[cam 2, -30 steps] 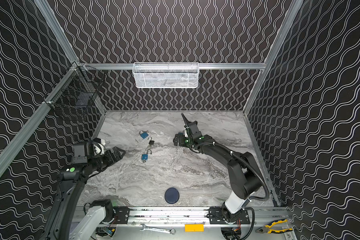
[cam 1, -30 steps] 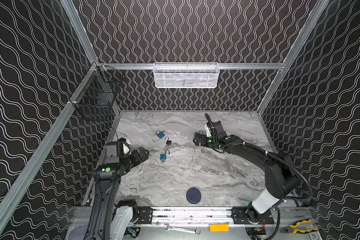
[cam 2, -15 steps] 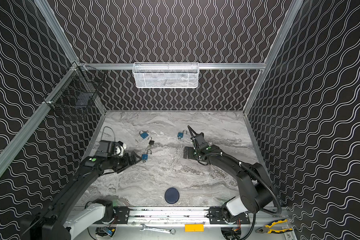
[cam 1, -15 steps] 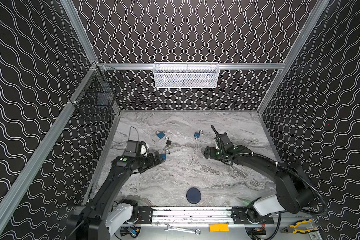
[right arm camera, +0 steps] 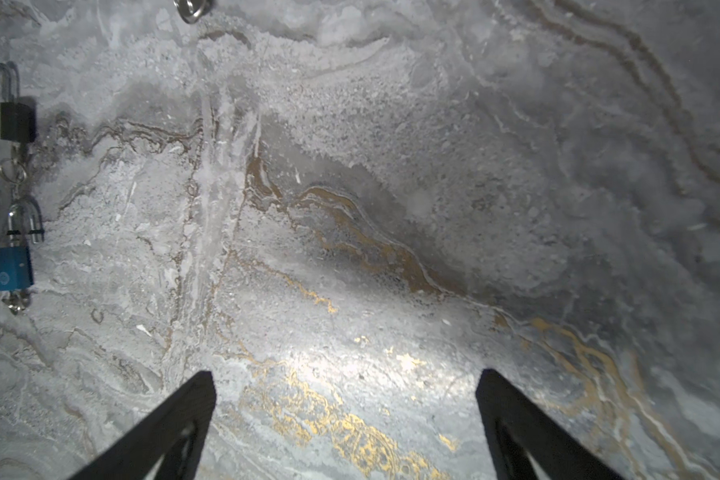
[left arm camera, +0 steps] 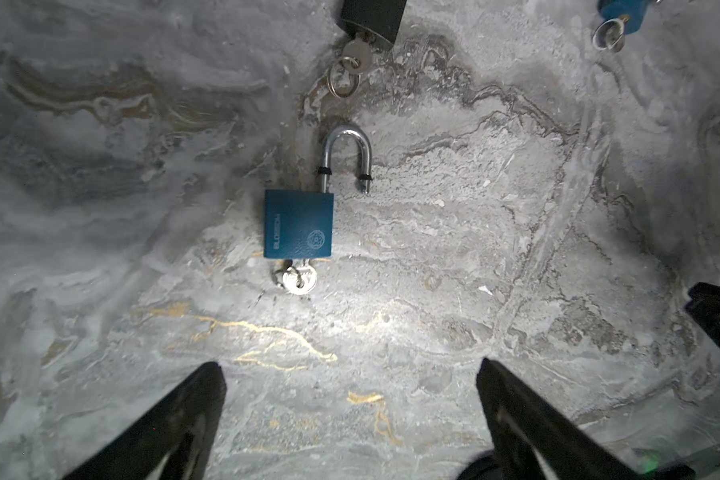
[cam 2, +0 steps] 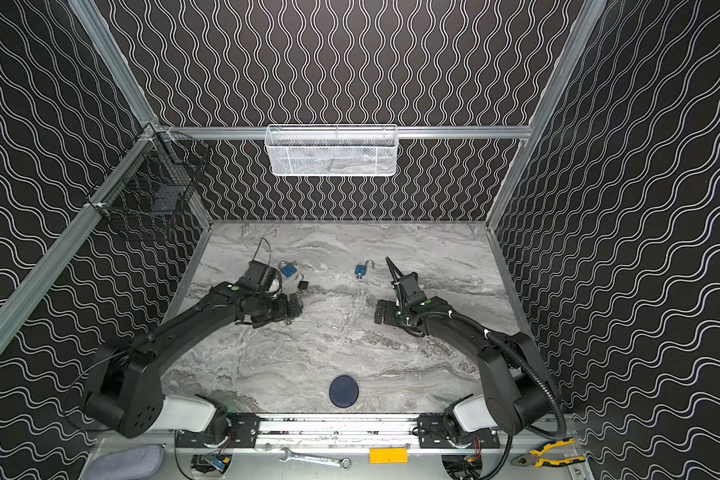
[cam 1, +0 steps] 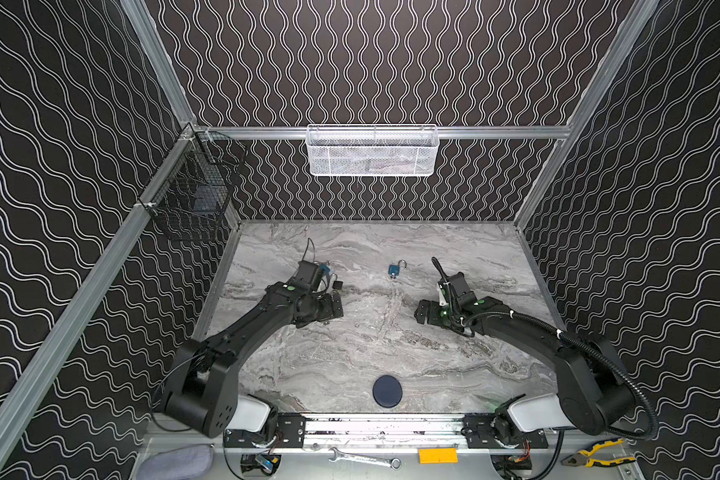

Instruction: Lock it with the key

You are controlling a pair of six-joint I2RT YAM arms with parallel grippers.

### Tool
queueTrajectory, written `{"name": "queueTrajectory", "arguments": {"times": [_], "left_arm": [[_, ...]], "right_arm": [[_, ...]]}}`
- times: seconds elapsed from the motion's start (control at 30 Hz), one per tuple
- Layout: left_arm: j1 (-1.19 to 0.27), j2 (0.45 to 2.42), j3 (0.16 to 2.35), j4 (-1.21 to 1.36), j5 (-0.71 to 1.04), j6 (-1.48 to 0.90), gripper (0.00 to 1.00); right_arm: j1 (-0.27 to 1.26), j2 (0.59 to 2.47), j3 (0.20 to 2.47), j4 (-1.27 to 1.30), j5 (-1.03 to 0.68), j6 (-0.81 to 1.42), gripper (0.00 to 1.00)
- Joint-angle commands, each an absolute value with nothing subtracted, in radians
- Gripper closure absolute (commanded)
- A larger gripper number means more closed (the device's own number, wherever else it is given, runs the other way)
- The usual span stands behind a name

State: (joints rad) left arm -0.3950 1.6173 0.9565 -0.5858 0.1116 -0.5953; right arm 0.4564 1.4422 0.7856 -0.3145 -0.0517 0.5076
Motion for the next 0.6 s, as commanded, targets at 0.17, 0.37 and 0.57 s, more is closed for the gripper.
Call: {"name": "queueTrajectory", "arguments": {"times": [0.17,0.37,0.57], "left_arm": [[-0.399,1.749,1.024,-0.604,-0.036,-0.572,0.02],[-0.4,1.83,1.064,-0.597,-0.029,-0.541,0.09],[-0.4,1.89,1.078,-0.591,-0.032,-0.522,0.13]], "right_arm": [[0.449,1.436,0.767,-0.282,-0.098,0.5,0.0],[0.447,1.416,0.749,-0.278,-0.098,0.501,0.0],[0.445,1.416,0.742,-0.256,-0.127,0.504,0.0]]}}
